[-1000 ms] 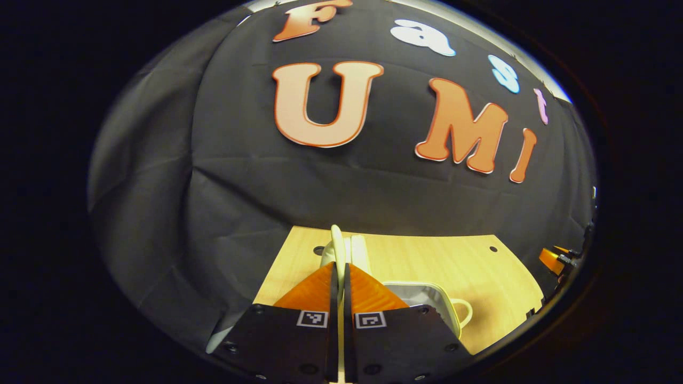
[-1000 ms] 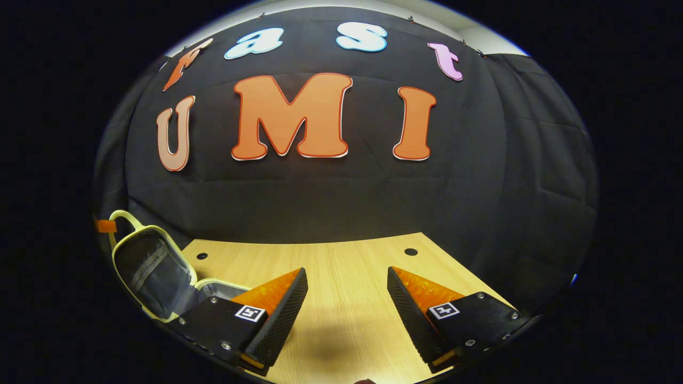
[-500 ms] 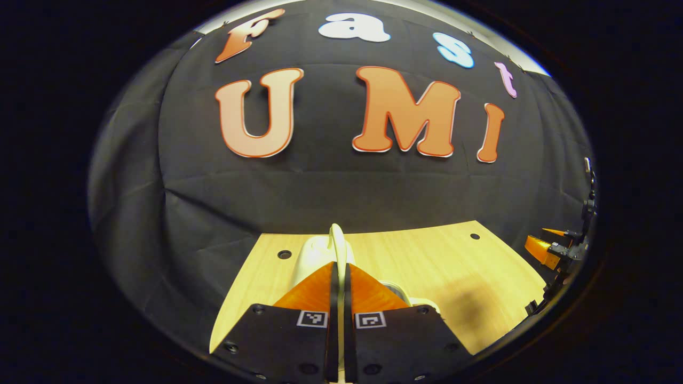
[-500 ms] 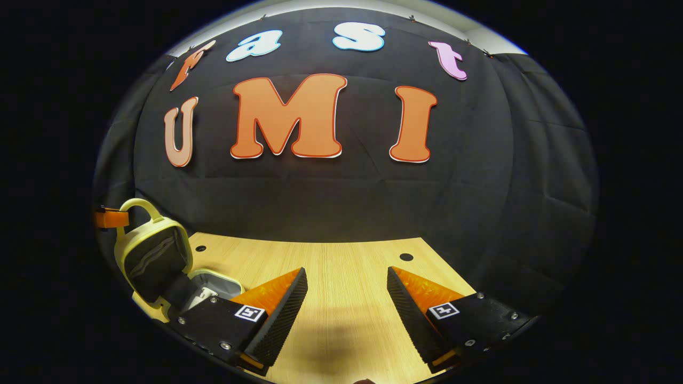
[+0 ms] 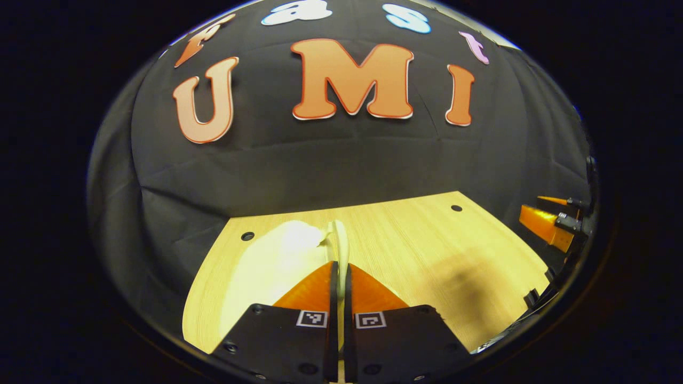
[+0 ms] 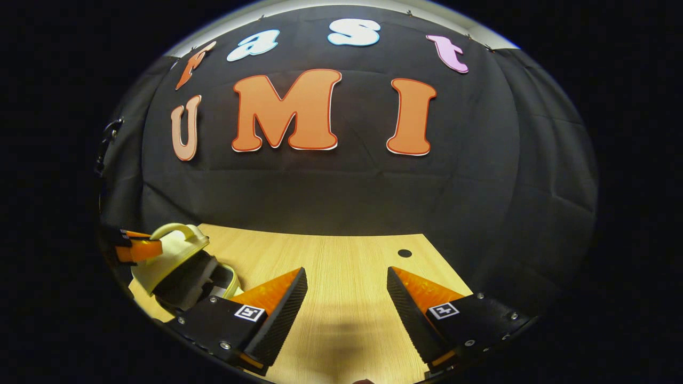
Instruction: First open the suitcase, pack the skin care products into it, and then close the suitcase.
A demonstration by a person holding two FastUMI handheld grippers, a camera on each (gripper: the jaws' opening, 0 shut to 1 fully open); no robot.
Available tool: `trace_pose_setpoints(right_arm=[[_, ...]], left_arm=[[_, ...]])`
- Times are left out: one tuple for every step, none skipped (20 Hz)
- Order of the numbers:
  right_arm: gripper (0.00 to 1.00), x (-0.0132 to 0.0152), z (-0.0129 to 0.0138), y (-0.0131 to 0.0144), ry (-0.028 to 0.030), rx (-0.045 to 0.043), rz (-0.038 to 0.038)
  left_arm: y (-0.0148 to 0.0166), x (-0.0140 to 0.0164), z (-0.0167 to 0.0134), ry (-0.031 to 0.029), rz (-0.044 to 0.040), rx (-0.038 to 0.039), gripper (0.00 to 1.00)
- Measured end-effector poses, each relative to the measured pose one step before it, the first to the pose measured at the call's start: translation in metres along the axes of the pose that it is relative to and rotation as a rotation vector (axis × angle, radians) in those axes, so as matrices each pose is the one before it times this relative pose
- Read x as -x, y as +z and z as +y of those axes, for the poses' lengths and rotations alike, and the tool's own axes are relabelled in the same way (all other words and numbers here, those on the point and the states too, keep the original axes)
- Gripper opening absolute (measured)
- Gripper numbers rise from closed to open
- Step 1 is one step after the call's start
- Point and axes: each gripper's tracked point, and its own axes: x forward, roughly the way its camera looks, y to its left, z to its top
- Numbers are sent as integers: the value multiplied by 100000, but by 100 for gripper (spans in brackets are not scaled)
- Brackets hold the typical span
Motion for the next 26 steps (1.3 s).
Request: trace_pose_setpoints(right_arm=[[96,59,-253,-250,848,-37,604],[96,48,-263,-216,804,428,223],[96,64,-319,-124,363,730,-101],[96,159,-425,-83,269,348,88],[96,14,-302,-91,683,29,107],[96,-2,-456,-174,224,-96,176],[96,75,-418,-49,341,-18,2],[96,33,-485,30,-251,245,-108],[96,-7,-403,-91,163,170,108],[96,57,-522,-59,-231,139,-220],[96,-21,-372,-183,-34,232,334],[96,93,-359,-105,-108,230,-25],[96,61,-324,-114,-240,227,56],[96,90,-254,-61,179,-5,-93],[96,72,-356,156,-505,-132,-484],[96,98,-171,176,308,-328,-598],[96,45,-136,251,-307,-166,-853],[96,6,-102,149,40,-104,-572],[96,76,-87,188,-161,-432,-544],[96,91,17,398,332,-776,-793],[96,242,108,558,301,-877,-1516],[96,154,34,839,185,-599,-2576],[100,148,106,873,-95,11,-2788],[96,110,47,838,-257,509,-2736],[96,114,177,842,-148,845,-2798],[96,196,128,889,18,999,-2927]], left_arm=[[-328,-396,-664,901,645,-2226,5],[-476,-379,-554,2017,1387,-2390,5],[-276,-312,-525,2124,535,-1721,5],[-431,-177,-559,1239,961,-1408,5],[-714,-646,-837,526,2151,-1054,5],[-413,-506,-561,571,1548,-1861,7],[-349,-736,-432,446,1141,-1164,8],[-336,-524,-390,692,1416,-1048,8],[-269,-471,-217,864,955,-340,8],[-415,-363,-401,77,1688,-221,8],[-435,-495,-439,-218,1892,-51,10],[-150,-490,-306,31,840,-237,15],[-218,-392,-351,-213,1054,670,16],[-50,-207,-145,49,694,458,23],[-97,-205,-46,-616,655,612,23],[525,173,-600,-1091,-1583,1290,27],[786,597,-717,-1687,-2985,1130,34],[1102,694,-587,-349,-3125,-36,53],[1149,848,-429,9,-3380,-387,58],[1220,602,-717,-1505,-3385,688,69],[1518,332,-793,-1590,-4315,1965,71],[1821,436,-835,-2085,-5396,2580,76],[1821,459,-388,-402,-5433,1676,80],[1645,504,-481,-433,-5904,928,90],[1631,780,-228,112,-5485,476,96],[1265,258,-254,-81,-4703,617,100]])
